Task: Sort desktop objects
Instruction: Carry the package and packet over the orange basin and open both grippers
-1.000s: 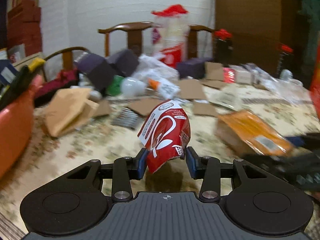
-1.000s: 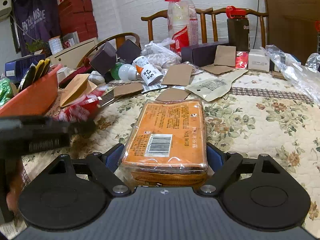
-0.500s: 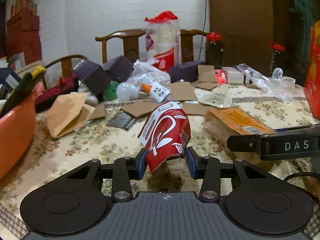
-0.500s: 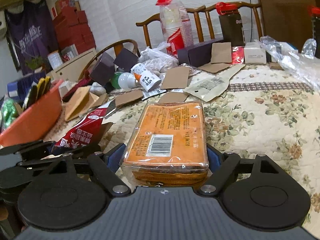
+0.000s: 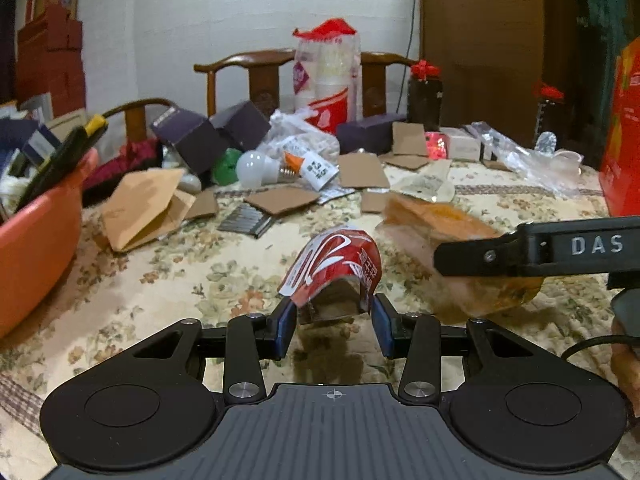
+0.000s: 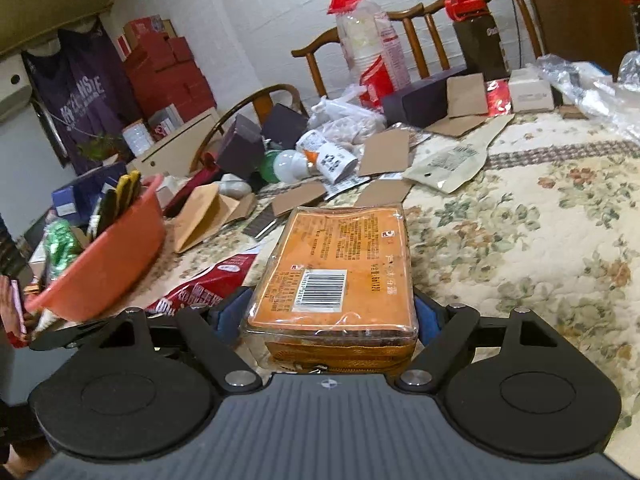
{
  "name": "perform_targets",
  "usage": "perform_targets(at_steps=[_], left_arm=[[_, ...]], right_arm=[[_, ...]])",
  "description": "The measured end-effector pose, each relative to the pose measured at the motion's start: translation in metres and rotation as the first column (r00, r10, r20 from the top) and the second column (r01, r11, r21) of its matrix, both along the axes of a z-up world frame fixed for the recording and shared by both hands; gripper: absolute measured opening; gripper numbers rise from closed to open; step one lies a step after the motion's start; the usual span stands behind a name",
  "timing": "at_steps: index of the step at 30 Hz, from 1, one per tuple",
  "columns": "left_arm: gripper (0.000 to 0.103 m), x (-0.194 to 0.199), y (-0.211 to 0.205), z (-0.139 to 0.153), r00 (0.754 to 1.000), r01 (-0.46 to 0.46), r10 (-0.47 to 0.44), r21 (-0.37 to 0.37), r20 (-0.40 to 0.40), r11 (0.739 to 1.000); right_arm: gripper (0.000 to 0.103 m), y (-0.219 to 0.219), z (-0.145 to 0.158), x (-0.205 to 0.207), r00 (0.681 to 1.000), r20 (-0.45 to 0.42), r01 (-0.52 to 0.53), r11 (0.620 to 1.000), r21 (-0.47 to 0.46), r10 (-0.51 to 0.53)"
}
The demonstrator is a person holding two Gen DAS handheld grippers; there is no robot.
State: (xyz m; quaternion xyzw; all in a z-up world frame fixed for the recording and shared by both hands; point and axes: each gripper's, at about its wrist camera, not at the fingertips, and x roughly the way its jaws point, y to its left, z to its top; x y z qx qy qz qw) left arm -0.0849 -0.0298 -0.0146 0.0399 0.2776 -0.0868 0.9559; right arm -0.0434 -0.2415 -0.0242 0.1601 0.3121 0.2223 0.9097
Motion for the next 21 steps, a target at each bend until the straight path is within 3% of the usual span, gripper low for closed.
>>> perform_targets(at_steps=[10, 21], left_arm=[[0.041, -0.023, 0.006, 0.012, 0.999, -0.015, 0.015, 0.004, 0.032, 1.0], [0.042, -0.04, 0.044, 0.05, 0.99, -0.074, 0.072, 0.011, 0.123, 0.997]], right_arm=[[0.084, 0.015, 0.002, -0.014, 0.998, -0.013, -0.063, 0.998, 0.022, 0.064], [0.084, 0.05, 0.036, -0.018, 0.988, 0.001, -0.152, 0.985, 0.076, 0.153]])
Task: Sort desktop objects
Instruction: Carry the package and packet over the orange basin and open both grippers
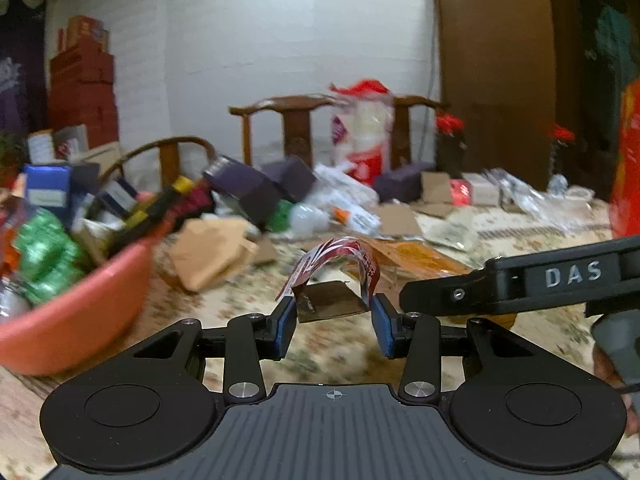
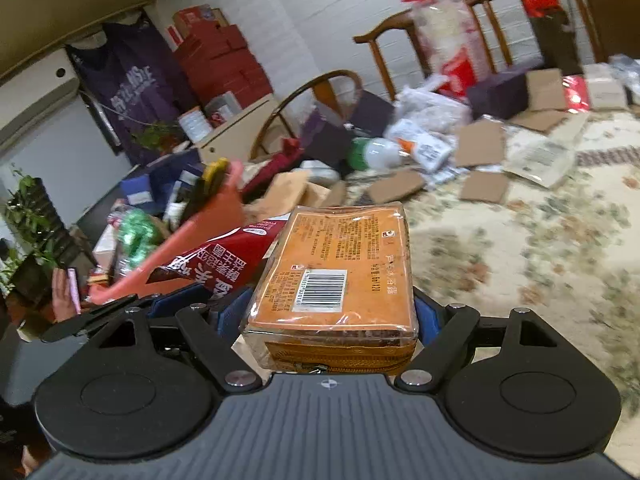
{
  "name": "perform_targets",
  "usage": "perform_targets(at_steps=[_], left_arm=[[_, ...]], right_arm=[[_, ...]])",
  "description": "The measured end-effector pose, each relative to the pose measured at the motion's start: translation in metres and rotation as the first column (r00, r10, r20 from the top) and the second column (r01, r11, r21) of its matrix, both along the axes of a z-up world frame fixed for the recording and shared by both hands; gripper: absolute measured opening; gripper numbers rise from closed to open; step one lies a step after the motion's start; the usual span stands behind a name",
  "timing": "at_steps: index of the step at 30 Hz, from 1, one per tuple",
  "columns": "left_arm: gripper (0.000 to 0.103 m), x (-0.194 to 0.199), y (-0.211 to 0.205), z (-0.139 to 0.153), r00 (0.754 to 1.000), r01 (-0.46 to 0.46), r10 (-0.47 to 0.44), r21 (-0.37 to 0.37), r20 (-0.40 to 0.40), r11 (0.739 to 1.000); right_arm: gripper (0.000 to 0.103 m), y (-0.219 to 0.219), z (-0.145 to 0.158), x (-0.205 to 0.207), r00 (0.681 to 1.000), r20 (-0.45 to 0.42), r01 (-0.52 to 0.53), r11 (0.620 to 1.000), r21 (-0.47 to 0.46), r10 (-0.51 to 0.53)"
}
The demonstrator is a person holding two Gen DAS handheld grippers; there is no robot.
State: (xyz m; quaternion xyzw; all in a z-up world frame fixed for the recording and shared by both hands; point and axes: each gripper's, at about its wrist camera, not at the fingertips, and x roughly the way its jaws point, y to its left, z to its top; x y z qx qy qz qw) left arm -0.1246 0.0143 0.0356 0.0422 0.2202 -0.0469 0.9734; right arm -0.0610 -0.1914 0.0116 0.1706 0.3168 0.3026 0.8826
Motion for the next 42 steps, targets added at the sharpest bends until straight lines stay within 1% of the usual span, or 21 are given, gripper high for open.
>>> perform_targets(at_steps=[3, 5, 10, 13, 15, 16, 17, 19, 22, 25, 27, 28, 29, 30, 31, 32, 36, 38, 42], left_arm=[[0.042, -0.002, 0.019, 0.015, 0.999, -0.028, 0.028, 0.002, 0.034, 1.0], [0.042, -0.003, 0.034, 0.03, 0.996, -0.051, 0.05, 0.011, 0.07, 0.999], [0.043, -0.004, 0.085, 0.074, 0.977, -0.138, 0.129, 0.041, 0.168, 0.99], [0.044, 0.002, 0.121, 0.101, 0.963, -0.192, 0.177, 0.054, 0.202, 0.98], [0.045, 0.01, 0.145, 0.117, 0.956, -0.22, 0.202, 0.065, 0.211, 0.973], [0.046, 0.015, 0.155, 0.124, 0.952, -0.238, 0.218, 0.07, 0.215, 0.969], [0.05, 0.02, 0.166, 0.13, 0.949, -0.251, 0.23, 0.076, 0.216, 0.965], [0.049, 0.031, 0.187, 0.139, 0.941, -0.282, 0.258, 0.086, 0.22, 0.956], [0.048, 0.05, 0.219, 0.142, 0.937, -0.309, 0.291, 0.072, 0.192, 0.948], [0.048, 0.068, 0.249, 0.132, 0.934, -0.334, 0.328, 0.021, 0.141, 0.942], [0.053, 0.075, 0.266, 0.122, 0.933, -0.342, 0.342, -0.016, 0.112, 0.94], [0.055, 0.075, 0.277, 0.117, 0.933, -0.345, 0.348, -0.049, 0.094, 0.937], [0.059, 0.076, 0.283, 0.113, 0.932, -0.348, 0.353, -0.071, 0.081, 0.935], [0.061, 0.076, 0.289, 0.109, 0.93, -0.354, 0.36, -0.086, 0.072, 0.931], [0.064, 0.076, 0.294, 0.108, 0.928, -0.36, 0.366, -0.092, 0.072, 0.929], [0.065, 0.074, 0.3, 0.106, 0.925, -0.366, 0.374, -0.097, 0.075, 0.925], [0.068, 0.065, 0.309, 0.104, 0.923, -0.367, 0.377, -0.118, 0.078, 0.923], [0.068, 0.061, 0.309, 0.105, 0.923, -0.364, 0.376, -0.124, 0.086, 0.923], [0.07, 0.051, 0.305, 0.107, 0.924, -0.355, 0.369, -0.134, 0.099, 0.925]], right_arm=[[0.084, 0.019, 0.02, 0.002, 0.999, 0.035, -0.025, 1.0, 0.003, 0.025], [0.084, 0.036, 0.033, 0.006, 0.998, 0.054, -0.044, 0.999, 0.006, 0.044], [0.084, 0.094, 0.072, 0.022, 0.99, 0.093, -0.111, 0.994, 0.022, 0.108], [0.084, 0.137, 0.098, 0.036, 0.982, 0.121, -0.151, 0.988, 0.029, 0.147], [0.084, 0.167, 0.112, 0.046, 0.976, 0.138, -0.175, 0.984, 0.032, 0.169], [0.084, 0.183, 0.12, 0.051, 0.972, 0.156, -0.183, 0.983, 0.024, 0.177], [0.084, 0.197, 0.126, 0.055, 0.969, 0.169, -0.189, 0.982, 0.018, 0.183], [0.084, 0.225, 0.135, 0.068, 0.964, 0.173, -0.205, 0.979, 0.012, 0.2], [0.084, 0.261, 0.141, 0.085, 0.962, 0.17, -0.218, 0.976, -0.006, 0.216], [0.084, 0.287, 0.135, 0.101, 0.965, 0.156, -0.209, 0.977, -0.035, 0.212], [0.084, 0.295, 0.127, 0.109, 0.967, 0.137, -0.211, 0.976, -0.053, 0.216], [0.085, 0.299, 0.125, 0.111, 0.967, 0.134, -0.21, 0.976, -0.057, 0.216], [0.085, 0.3, 0.121, 0.114, 0.967, 0.133, -0.212, 0.975, -0.061, 0.218], [0.085, 0.298, 0.118, 0.115, 0.966, 0.131, -0.215, 0.974, -0.065, 0.222], [0.085, 0.297, 0.115, 0.117, 0.964, 0.131, -0.222, 0.973, -0.068, 0.229], [0.085, 0.297, 0.113, 0.118, 0.964, 0.131, -0.224, 0.972, -0.066, 0.231], [0.086, 0.289, 0.11, 0.122, 0.963, 0.118, -0.236, 0.97, -0.053, 0.241], [0.087, 0.287, 0.112, 0.121, 0.96, 0.132, -0.243, 0.969, -0.052, 0.248], [0.091, 0.277, 0.119, 0.115, 0.951, 0.154, -0.269, 0.963, -0.018, 0.269]])
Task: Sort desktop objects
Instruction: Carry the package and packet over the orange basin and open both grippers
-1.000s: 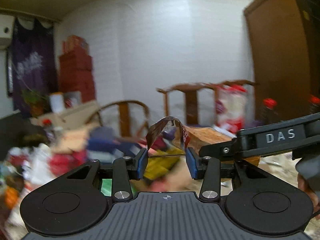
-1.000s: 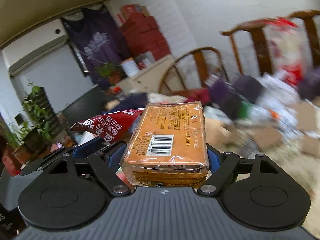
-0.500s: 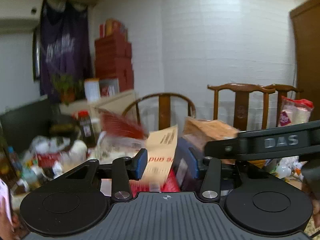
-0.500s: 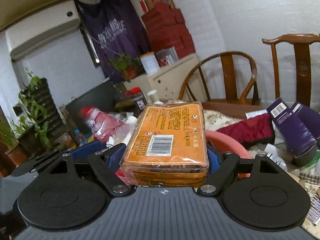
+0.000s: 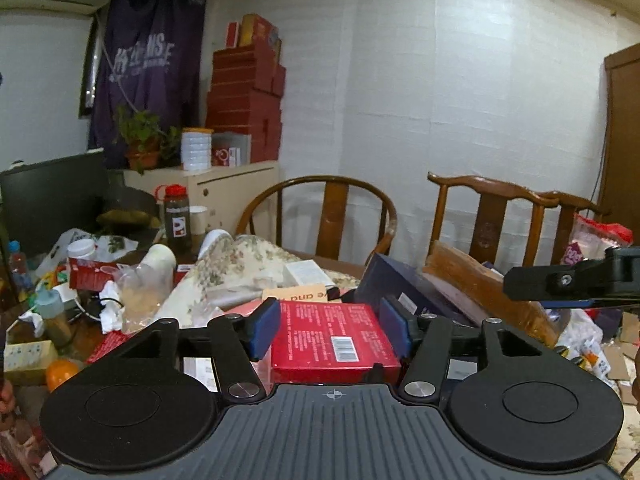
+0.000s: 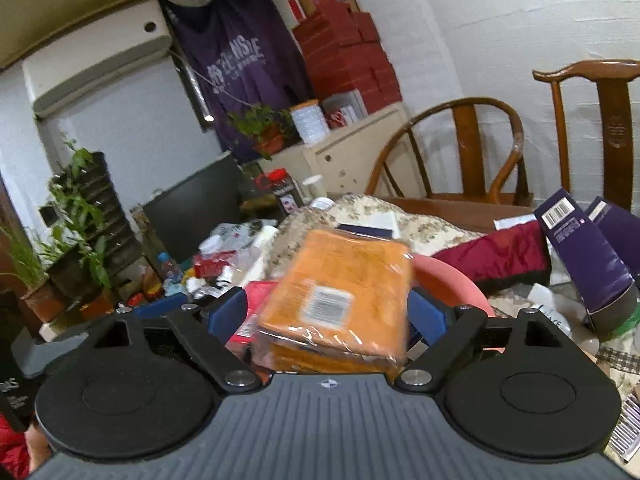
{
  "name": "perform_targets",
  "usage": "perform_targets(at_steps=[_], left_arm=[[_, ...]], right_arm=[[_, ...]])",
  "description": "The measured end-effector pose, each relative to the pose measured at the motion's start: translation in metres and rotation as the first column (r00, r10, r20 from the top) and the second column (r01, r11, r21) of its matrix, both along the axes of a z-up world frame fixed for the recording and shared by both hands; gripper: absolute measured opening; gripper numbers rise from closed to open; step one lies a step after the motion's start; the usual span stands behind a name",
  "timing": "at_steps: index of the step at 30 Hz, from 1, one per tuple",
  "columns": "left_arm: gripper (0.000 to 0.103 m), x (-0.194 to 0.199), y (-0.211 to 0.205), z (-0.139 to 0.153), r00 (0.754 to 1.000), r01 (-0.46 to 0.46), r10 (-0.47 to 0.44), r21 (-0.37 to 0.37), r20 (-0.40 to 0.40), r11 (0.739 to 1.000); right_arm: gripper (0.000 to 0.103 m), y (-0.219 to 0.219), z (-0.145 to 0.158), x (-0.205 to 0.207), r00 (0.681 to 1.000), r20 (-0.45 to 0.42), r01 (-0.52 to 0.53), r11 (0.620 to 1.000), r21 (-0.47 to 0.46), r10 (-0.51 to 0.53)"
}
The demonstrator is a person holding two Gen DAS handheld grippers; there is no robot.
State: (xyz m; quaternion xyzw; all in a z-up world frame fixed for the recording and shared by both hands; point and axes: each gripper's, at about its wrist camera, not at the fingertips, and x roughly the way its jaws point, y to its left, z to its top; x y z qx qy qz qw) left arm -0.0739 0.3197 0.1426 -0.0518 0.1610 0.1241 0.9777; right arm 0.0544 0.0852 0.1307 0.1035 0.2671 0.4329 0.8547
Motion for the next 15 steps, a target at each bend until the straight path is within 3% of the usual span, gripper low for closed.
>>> perform_targets(at_steps=[9, 15], left_arm=[[0.072, -0.022, -0.026, 0.005, 0.999, 0.037, -0.037, -0.017, 0.015, 0.999], [0.073, -0.037, -0.075, -0.002, 0.992, 0.123, -0.123, 0.011, 0.012, 0.992]], right_arm=[[0.093, -0.04, 0.002, -0.008, 0.999, -0.023, 0.038, 0.999, 0.032, -0.038], [0.093, -0.109, -0.009, -0.028, 0.997, 0.014, 0.077, 0.997, 0.008, -0.077]])
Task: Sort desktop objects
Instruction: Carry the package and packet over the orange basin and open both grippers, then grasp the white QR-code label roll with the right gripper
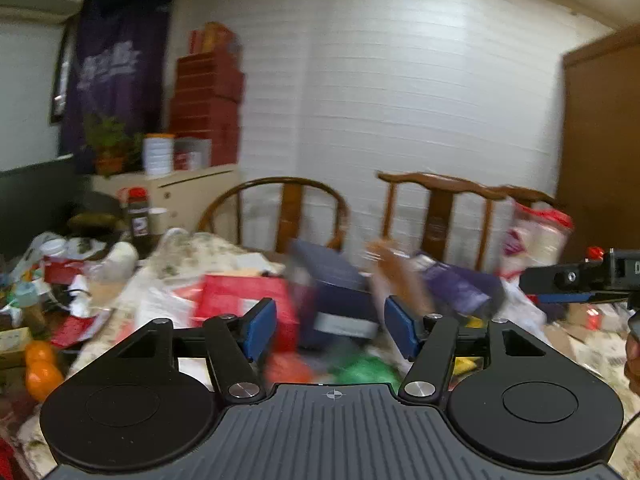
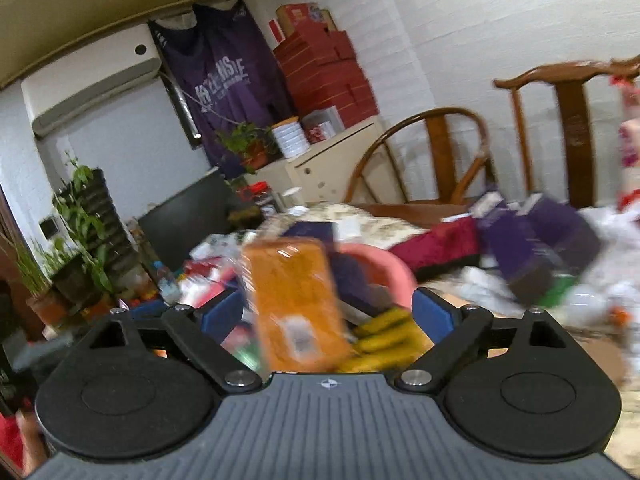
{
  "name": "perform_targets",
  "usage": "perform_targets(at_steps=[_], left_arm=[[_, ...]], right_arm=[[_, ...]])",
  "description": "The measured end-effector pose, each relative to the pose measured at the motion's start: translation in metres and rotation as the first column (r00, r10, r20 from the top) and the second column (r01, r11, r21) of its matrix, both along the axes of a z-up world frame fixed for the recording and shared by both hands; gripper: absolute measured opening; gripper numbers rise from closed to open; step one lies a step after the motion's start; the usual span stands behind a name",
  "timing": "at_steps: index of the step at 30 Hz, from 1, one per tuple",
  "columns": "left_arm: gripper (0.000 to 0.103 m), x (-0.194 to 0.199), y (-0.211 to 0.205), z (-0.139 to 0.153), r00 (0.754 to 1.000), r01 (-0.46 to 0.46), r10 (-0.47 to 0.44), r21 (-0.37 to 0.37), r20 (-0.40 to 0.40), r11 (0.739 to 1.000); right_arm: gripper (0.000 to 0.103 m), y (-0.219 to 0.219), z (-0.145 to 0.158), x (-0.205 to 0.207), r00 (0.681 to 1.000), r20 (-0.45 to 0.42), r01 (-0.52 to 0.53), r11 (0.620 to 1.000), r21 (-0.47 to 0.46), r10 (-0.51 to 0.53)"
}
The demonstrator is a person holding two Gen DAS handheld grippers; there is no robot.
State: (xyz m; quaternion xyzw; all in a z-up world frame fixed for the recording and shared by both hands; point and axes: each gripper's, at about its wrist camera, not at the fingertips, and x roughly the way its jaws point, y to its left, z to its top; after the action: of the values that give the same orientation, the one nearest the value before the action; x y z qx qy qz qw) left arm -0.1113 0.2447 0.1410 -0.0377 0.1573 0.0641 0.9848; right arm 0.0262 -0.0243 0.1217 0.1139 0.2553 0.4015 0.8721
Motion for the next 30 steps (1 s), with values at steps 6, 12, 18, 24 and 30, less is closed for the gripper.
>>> perform_targets(at_steps=[6, 12, 18, 24, 30], left_arm=[[0.078, 0.005, -0.074, -0.018, 0.989, 0.15, -0.15, 0.013, -0.012, 0.989], [0.084, 0.037, -0.164, -0.068, 0.957, 0.283, -0.276, 0.077, -0.094, 0.956], [0.085, 0.093, -0.216, -0.129, 0.941, 0.29, -0.26, 0.123, -0.217, 0.949], [0.086, 0.135, -0.225, -0.15, 0.956, 0.239, -0.208, 0.139, -0.204, 0.961], [0.089, 0.147, -0.216, -0.161, 0.954, 0.247, -0.221, 0.113, -0.202, 0.962]], right_arm=[[0.093, -0.105, -0.046, -0.02, 0.988, 0.023, 0.152, 0.982, -0.11, -0.151], [0.093, -0.165, -0.115, -0.017, 0.964, 0.022, 0.26, 0.911, -0.32, -0.267], [0.093, -0.172, -0.135, 0.014, 0.954, 0.039, 0.29, 0.892, -0.347, -0.296], [0.095, -0.138, -0.124, 0.072, 0.953, 0.134, 0.302, 0.883, -0.359, -0.271], [0.097, -0.097, -0.13, 0.134, 0.957, 0.153, 0.287, 0.865, -0.412, -0.245]])
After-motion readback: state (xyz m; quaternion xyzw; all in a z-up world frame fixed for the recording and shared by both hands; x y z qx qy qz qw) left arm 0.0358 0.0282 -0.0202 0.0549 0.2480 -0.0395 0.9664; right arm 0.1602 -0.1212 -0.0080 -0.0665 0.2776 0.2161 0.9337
